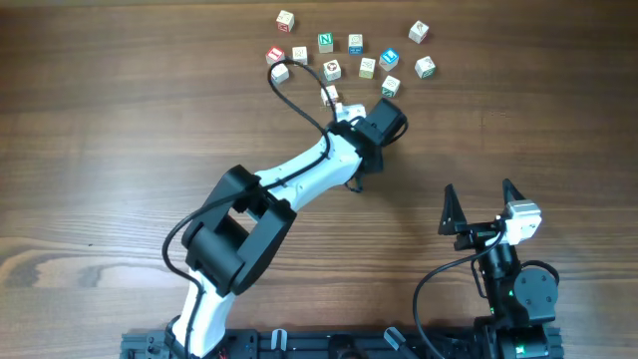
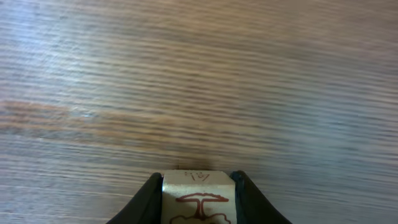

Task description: Form a tower

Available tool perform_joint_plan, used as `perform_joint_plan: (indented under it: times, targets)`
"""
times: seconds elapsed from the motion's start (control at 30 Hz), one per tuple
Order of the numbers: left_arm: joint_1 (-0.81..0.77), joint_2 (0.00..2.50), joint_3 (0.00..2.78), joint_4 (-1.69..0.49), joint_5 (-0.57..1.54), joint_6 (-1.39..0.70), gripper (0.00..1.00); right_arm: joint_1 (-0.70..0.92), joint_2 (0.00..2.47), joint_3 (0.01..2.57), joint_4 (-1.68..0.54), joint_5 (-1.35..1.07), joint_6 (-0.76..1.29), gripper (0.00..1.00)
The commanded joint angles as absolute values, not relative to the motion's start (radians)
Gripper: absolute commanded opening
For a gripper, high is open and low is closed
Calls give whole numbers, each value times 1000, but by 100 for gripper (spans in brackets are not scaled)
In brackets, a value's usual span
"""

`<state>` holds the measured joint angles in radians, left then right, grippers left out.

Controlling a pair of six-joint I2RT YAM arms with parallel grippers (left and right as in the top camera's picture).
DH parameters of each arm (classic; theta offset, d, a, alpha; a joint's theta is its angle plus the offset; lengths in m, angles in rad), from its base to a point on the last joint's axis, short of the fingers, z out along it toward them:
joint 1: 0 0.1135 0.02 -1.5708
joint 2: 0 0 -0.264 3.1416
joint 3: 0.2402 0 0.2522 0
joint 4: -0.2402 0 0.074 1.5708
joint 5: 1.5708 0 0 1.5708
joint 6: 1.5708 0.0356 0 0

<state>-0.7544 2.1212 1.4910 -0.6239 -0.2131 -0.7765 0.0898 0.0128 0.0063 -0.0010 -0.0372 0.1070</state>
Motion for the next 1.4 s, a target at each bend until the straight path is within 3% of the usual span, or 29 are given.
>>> perform_joint_plan:
  times: [0.0, 0.17, 0.37, 0.6, 0.77, 1.13, 1.37]
  targets:
    - [-734, 2127, 1459, -604, -237, -790, 22, 86, 7, 5, 1, -50, 105, 100]
    - [-733, 2127, 1459, -590, -237, -789, 34, 86, 7, 5, 1, -50, 105, 100]
    - [-733, 2127, 1459, -591, -237, -789, 38, 86, 7, 5, 1, -50, 105, 100]
    - [-733, 2127, 1459, -617, -237, -789, 51, 86, 7, 5, 1, -50, 105, 100]
    - [-733, 2127, 1459, -633, -237, -789, 39, 86, 7, 5, 1, -50, 105, 100]
    - [-733, 2127, 1459, -644, -237, -684, 37, 86, 7, 5, 1, -50, 105, 100]
    - [-733, 2127, 1459, -644, -237, -684, 43, 86, 7, 5, 1, -50, 105, 100]
